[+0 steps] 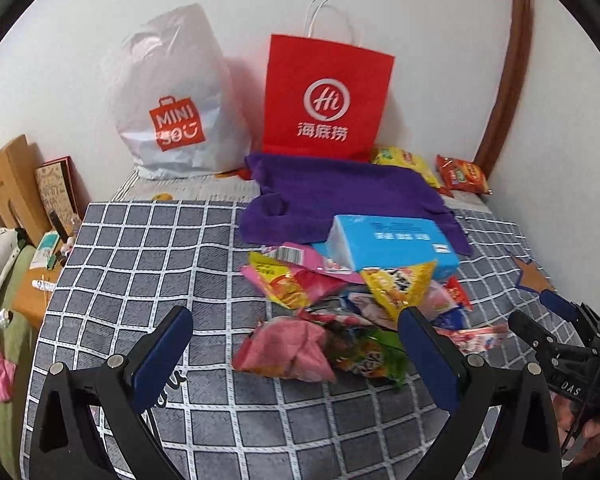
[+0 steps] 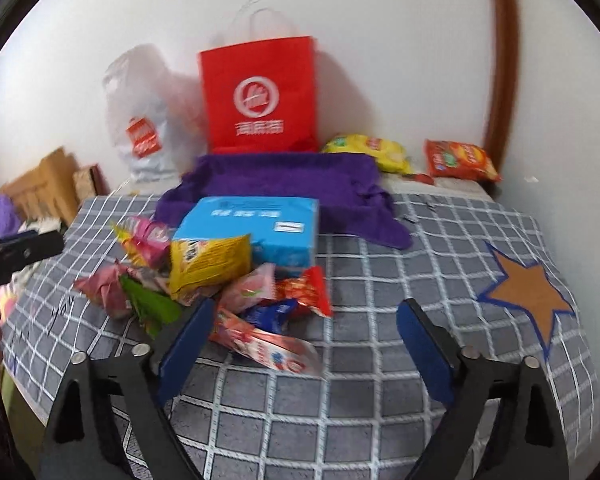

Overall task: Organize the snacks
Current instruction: 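Grasp the pink pastry packet with the left tool while the right tool grasps a pink lollipop stick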

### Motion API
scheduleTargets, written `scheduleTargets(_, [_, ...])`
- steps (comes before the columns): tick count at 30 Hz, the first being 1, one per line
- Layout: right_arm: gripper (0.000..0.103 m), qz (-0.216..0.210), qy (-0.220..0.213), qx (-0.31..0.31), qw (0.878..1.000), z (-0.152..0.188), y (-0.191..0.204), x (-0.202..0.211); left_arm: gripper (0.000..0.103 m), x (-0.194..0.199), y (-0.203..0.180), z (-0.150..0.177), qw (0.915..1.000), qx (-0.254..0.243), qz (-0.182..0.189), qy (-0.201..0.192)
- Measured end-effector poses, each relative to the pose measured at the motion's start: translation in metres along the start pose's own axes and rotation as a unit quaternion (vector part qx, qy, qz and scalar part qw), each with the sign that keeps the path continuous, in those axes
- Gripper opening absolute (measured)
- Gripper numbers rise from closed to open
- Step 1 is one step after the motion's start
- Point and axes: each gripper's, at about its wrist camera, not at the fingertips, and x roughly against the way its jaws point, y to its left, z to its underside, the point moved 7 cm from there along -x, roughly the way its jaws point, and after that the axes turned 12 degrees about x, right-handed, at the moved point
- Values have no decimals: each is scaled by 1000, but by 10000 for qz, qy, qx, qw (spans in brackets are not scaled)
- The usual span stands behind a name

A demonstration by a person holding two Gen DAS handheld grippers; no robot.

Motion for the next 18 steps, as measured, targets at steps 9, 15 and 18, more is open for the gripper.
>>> scheduleTargets(9, [61, -638, 412, 872, 9933, -1, 33, -50, 103, -27, 30, -9, 9989, 257, -362, 159])
scheduleTargets(15, [52, -1053, 826, 937, 9866, 31, 37, -64, 103, -39, 38, -7, 9986, 299, -332, 278])
scheduleTargets(18, [47, -1186, 970, 912, 9840, 43, 39, -64, 103, -40, 38, -4, 9987, 228, -346, 291])
